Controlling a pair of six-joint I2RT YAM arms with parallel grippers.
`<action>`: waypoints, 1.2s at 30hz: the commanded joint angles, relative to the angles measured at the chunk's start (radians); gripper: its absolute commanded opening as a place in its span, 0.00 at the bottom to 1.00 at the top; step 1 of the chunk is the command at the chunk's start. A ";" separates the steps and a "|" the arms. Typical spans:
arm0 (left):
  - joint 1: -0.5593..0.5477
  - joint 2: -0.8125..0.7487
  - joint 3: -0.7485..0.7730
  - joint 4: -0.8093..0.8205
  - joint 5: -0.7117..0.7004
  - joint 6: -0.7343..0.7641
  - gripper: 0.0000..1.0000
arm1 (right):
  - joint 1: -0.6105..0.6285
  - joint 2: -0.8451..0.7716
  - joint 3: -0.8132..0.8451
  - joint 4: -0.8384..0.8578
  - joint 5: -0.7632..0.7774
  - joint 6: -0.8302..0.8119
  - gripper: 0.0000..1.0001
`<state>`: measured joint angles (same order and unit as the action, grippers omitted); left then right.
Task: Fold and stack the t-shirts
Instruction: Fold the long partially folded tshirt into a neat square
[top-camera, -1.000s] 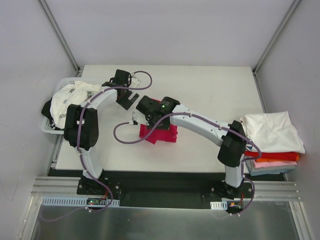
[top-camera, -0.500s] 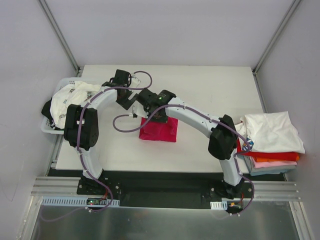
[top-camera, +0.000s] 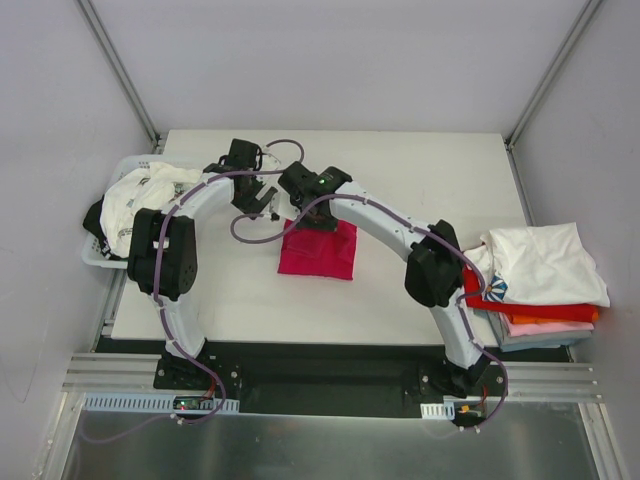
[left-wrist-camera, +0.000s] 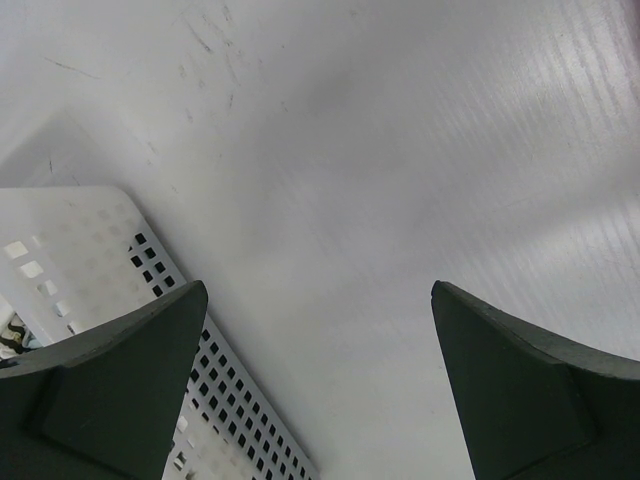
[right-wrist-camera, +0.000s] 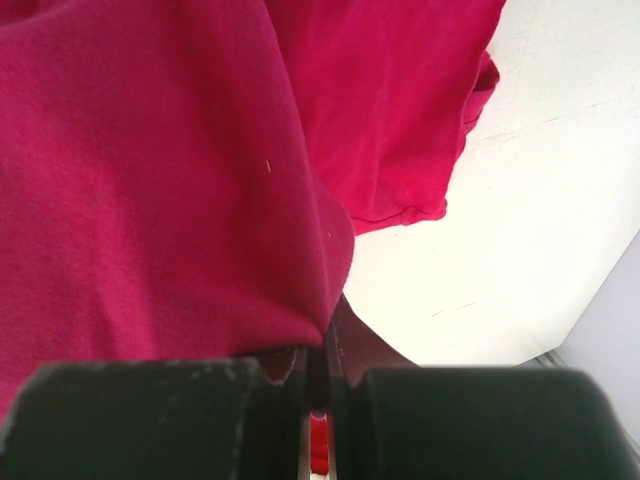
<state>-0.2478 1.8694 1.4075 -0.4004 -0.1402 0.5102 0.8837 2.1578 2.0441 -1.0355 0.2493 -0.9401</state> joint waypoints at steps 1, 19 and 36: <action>-0.008 -0.073 -0.013 0.008 -0.004 0.011 0.95 | -0.037 0.049 0.089 -0.003 0.021 -0.048 0.01; -0.010 -0.092 -0.039 0.008 0.004 0.008 0.96 | -0.109 0.162 0.110 0.123 0.033 -0.149 0.04; -0.010 -0.081 -0.021 0.009 -0.022 0.016 0.95 | -0.109 0.129 0.136 0.218 0.091 -0.193 0.12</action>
<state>-0.2493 1.8248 1.3701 -0.3985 -0.1398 0.5163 0.7803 2.3352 2.1330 -0.8799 0.2985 -1.1114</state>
